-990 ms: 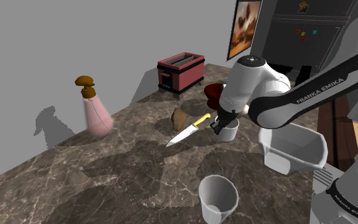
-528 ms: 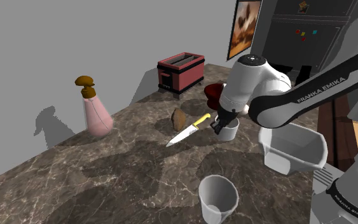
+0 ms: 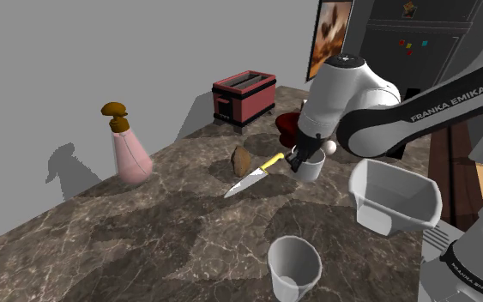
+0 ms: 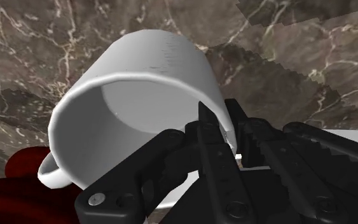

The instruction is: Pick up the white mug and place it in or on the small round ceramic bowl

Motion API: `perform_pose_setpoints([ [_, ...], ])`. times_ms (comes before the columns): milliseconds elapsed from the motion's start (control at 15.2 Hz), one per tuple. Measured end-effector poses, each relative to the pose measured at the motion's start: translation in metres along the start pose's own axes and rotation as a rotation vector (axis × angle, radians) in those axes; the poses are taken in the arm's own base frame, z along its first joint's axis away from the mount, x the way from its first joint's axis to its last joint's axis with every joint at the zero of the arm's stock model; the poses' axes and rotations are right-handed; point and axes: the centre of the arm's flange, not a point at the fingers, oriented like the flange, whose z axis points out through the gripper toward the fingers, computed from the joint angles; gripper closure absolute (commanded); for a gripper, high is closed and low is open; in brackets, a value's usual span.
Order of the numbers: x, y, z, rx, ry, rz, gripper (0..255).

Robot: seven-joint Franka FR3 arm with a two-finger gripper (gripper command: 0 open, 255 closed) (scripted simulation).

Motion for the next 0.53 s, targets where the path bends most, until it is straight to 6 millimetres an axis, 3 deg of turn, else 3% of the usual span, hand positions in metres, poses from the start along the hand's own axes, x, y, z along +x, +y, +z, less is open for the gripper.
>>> perform_pose_setpoints([
  [528,0.012,0.003,-0.042,0.000,0.000,0.000,255],
])
